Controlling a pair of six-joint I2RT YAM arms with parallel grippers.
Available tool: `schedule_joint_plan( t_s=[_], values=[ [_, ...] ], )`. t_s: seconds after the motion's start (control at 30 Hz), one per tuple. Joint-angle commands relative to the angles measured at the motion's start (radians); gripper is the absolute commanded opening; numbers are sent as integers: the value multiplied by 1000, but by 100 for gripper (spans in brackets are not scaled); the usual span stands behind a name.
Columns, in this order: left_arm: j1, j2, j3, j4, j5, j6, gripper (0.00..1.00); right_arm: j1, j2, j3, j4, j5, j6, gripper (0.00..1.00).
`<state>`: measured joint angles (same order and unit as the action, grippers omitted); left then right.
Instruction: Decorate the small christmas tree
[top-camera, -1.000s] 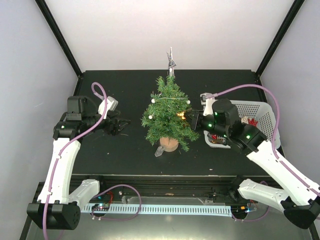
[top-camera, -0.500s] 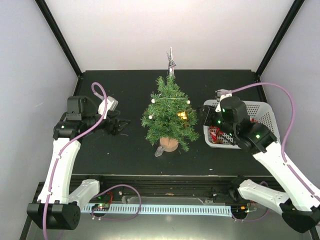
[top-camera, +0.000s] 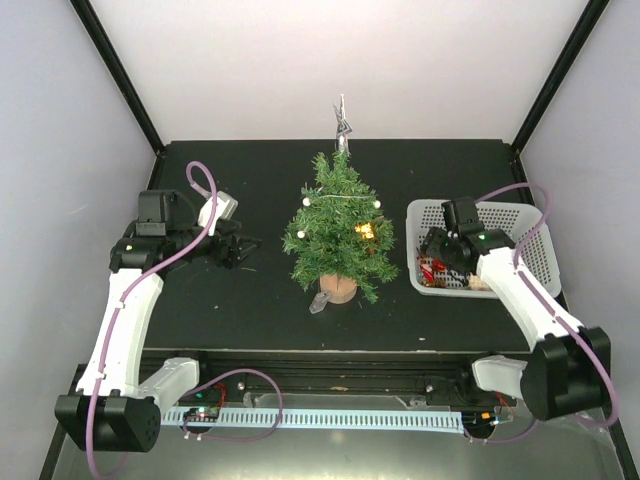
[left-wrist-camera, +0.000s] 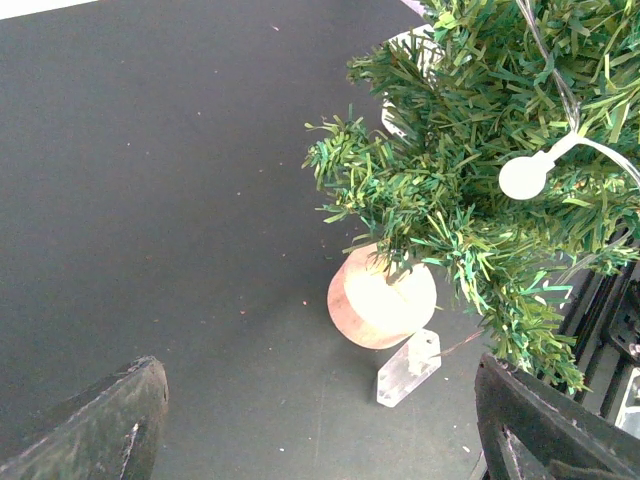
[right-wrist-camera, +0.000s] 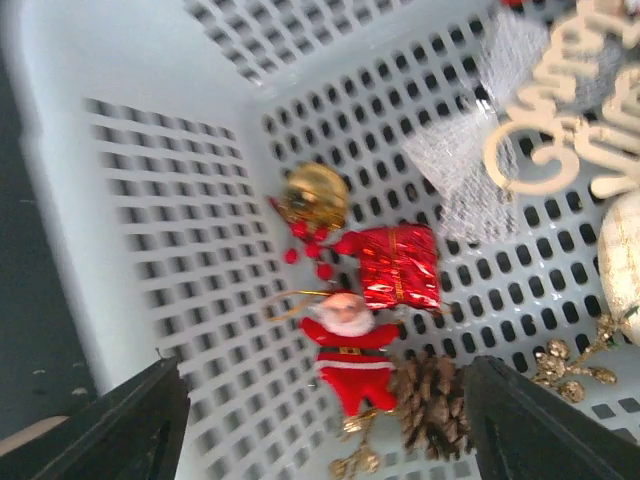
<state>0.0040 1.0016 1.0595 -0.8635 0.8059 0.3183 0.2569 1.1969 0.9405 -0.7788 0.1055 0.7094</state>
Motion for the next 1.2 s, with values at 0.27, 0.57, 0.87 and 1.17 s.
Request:
schedule_joint_plan(
  t_s=[0.27, 0.57, 0.87, 1.17],
  values=[
    [-6, 10, 25, 14, 3, 9, 84, -142, 178, -121, 220, -122, 52, 82],
    [-5, 36, 35, 12, 5, 11, 84, -180, 280, -105, 288, -169, 56, 75],
    [-5, 40, 36, 8, 7, 14, 84, -181, 327, -106, 306, -166, 39, 58],
    [-6, 32, 40, 1, 9, 13, 84, -183, 252, -113, 269, -121, 25, 38]
  ],
)
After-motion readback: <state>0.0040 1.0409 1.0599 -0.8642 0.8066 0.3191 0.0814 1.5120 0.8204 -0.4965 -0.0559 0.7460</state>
